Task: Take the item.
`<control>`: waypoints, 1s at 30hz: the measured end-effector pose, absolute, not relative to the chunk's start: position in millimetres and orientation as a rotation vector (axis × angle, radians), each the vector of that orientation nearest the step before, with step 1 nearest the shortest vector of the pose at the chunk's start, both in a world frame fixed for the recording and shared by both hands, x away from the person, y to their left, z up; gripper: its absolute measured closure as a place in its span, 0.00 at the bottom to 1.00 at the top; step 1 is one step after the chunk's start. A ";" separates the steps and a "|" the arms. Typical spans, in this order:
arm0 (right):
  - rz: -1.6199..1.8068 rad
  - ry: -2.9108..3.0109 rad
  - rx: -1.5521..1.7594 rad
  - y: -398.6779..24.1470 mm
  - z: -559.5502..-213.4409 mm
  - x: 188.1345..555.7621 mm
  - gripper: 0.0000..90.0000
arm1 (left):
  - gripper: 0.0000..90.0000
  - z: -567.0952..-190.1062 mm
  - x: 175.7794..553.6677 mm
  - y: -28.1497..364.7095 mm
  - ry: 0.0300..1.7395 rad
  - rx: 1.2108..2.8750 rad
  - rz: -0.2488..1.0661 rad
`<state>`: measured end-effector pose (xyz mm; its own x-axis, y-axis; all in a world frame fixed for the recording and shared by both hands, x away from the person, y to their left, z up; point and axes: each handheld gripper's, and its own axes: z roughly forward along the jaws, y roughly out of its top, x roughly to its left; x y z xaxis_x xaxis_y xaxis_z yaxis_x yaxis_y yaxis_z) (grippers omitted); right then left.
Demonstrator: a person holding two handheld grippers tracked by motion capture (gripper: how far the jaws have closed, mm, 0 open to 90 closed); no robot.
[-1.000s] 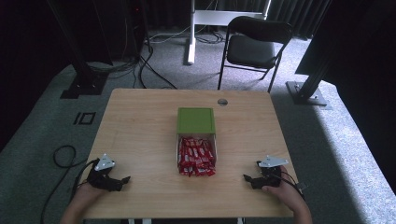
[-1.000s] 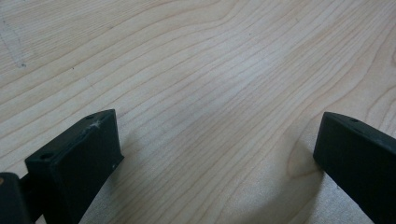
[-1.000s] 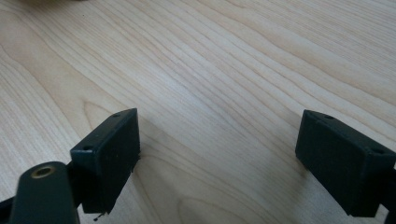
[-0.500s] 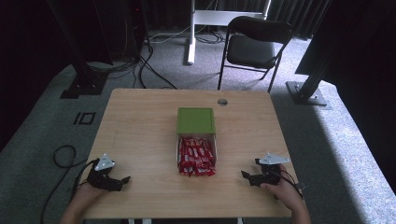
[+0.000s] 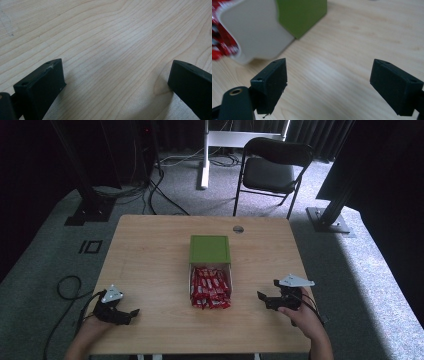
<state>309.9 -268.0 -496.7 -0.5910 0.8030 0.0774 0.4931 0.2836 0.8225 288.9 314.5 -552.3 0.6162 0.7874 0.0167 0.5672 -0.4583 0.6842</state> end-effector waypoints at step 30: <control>1.388 2.187 0.996 -196.2 -433.0 322.8 0.23 | 0.02 -552.3 288.8 314.4 1.060 2.191 0.440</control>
